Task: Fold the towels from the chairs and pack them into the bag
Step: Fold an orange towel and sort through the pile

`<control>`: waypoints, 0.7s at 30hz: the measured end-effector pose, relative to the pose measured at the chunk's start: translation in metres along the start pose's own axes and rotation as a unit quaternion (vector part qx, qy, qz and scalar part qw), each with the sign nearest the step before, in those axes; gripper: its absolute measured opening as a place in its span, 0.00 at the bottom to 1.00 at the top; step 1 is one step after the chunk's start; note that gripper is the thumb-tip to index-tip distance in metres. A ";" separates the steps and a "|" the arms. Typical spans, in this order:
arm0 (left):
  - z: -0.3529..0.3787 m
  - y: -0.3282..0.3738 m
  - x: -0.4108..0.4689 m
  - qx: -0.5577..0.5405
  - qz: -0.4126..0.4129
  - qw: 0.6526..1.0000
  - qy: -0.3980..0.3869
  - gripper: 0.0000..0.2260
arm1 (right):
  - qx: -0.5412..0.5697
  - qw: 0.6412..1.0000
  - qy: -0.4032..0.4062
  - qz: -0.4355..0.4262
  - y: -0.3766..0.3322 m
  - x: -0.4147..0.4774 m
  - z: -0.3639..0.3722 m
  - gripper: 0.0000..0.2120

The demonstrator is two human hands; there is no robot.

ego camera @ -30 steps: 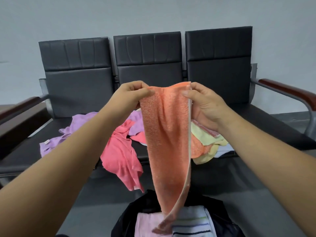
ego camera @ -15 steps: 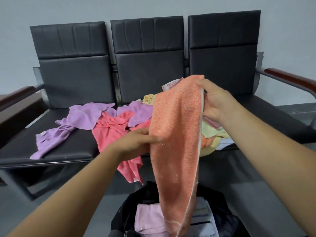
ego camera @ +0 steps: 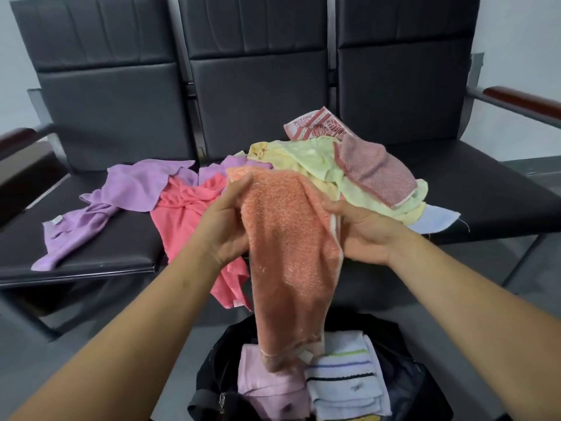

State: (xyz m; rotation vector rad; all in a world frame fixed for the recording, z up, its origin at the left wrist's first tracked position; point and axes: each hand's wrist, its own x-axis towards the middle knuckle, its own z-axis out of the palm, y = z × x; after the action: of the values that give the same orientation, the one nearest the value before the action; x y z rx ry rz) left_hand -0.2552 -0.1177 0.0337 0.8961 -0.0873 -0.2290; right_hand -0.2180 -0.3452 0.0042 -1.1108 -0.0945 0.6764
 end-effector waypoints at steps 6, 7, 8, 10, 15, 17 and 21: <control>-0.032 0.012 0.006 0.239 0.031 0.968 -0.071 0.26 | -0.028 0.997 0.036 -0.056 -0.003 0.013 0.004 0.34; -0.034 0.014 0.005 0.297 0.026 0.952 -0.073 0.28 | -0.011 0.997 0.048 -0.065 -0.004 0.014 0.007 0.29; -0.035 0.014 0.005 0.335 0.016 0.940 -0.063 0.29 | 0.004 0.996 0.061 -0.068 -0.005 0.015 0.010 0.24; -0.037 0.013 0.004 0.349 -0.002 0.937 -0.032 0.25 | 0.026 0.994 0.084 -0.070 -0.009 0.020 0.011 0.16; -0.038 0.011 0.001 0.418 -0.011 0.909 0.004 0.07 | -0.044 0.985 0.136 -0.094 -0.024 0.019 0.016 0.04; -0.033 0.012 0.001 0.353 0.001 0.936 0.019 0.09 | -0.095 0.979 0.160 -0.089 -0.031 0.015 0.014 0.07; -0.021 0.017 0.004 0.218 0.001 0.974 0.060 0.14 | -0.155 0.972 0.164 -0.063 -0.042 0.010 0.012 0.14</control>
State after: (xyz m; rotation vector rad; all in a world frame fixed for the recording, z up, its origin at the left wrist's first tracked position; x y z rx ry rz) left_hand -0.2449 -0.0924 0.0333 1.3444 -0.0254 -0.1555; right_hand -0.1954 -0.3419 0.0431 -1.4919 0.0144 0.3633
